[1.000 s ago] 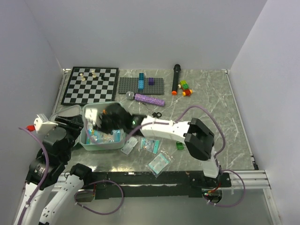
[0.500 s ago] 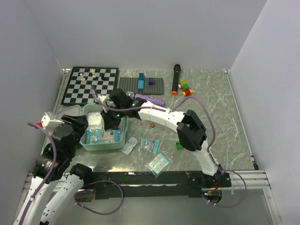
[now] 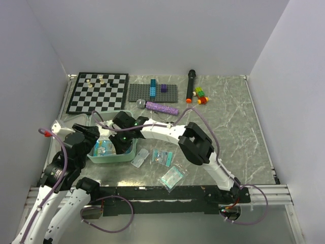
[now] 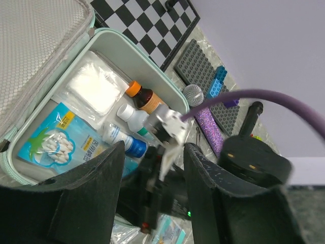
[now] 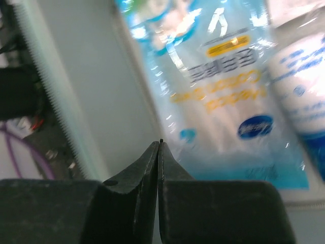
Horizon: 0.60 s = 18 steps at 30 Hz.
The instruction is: Organize the medicine kit
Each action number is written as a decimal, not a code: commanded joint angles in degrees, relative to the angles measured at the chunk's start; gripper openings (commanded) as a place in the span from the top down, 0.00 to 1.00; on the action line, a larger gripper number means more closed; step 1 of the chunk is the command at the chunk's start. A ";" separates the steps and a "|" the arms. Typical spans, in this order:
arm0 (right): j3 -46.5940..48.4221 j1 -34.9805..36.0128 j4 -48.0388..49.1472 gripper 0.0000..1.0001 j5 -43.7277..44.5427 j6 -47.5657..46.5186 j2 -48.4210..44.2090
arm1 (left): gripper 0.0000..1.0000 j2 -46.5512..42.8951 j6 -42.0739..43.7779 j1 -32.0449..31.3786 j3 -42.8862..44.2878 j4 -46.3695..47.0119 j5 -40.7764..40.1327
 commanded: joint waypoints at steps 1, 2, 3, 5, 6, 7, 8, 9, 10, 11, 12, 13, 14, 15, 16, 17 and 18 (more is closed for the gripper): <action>4.66 -0.22 -1.44 0.92 2.56 2.61 2.69 | 0.45 -0.60 -0.67 -0.10 -0.38 1.75 0.35; 4.23 -0.13 -1.18 0.92 2.91 2.96 2.78 | 0.45 -0.60 -0.67 -0.19 -0.55 1.57 0.35; 3.88 -0.13 -1.09 0.92 2.91 3.14 2.79 | 0.45 -0.60 -0.75 -0.02 -0.64 1.66 0.44; 3.35 -0.04 -1.44 0.92 2.38 3.23 2.87 | 0.45 -0.69 -0.84 -0.19 -0.91 1.75 0.62; 2.82 0.04 -1.44 0.92 2.12 2.97 2.53 | 0.45 -0.69 -0.93 -0.19 -0.99 1.83 0.79; 2.30 0.22 -1.35 0.92 1.94 2.70 2.17 | 0.45 -0.60 -1.02 -0.19 -1.17 1.92 0.97; 1.51 0.31 -1.26 0.91 1.77 2.44 1.65 | 0.45 -0.69 -1.11 -0.11 -1.26 1.92 1.06; 0.98 0.40 -1.26 0.91 1.68 2.18 1.12 | 0.45 -0.78 -1.11 -0.19 -1.26 2.01 1.23; 0.36 0.48 -1.26 0.91 1.59 2.00 0.42 | 0.45 -0.69 -1.19 -0.19 -1.35 2.01 1.23; -0.17 0.48 -1.26 0.91 1.50 1.82 -0.46 | 0.45 -0.60 -1.20 -0.11 -1.26 2.01 1.23; -1.30 0.57 -1.00 0.90 1.50 1.82 -1.16 | 0.45 -0.69 -1.20 -0.19 -1.26 1.92 1.32; -2.36 0.49 -0.30 0.89 1.50 1.91 -2.47 | 0.45 -0.78 -1.28 -0.19 -1.26 1.92 1.32; -3.50 0.48 0.75 0.87 1.68 2.08 -3.79 | 0.45 -0.78 -1.28 -0.11 -1.26 1.92 1.41; -4.55 0.48 1.72 0.84 2.20 2.43 -5.37 | 0.45 -0.87 -1.28 -0.10 -1.26 1.92 1.67; -5.35 0.31 2.77 0.80 2.64 2.79 -7.22 | 0.45 -0.87 -1.28 -0.10 -1.26 2.01 1.58; -5.88 0.05 3.56 0.78 2.73 3.22 -8.89 | 0.45 -0.87 -1.28 -0.10 -1.35 1.92 1.76; -6.06 -0.13 4.44 0.75 2.73 3.49 -10.73 | 0.45 -0.95 -1.28 -0.10 -1.35 2.18 1.67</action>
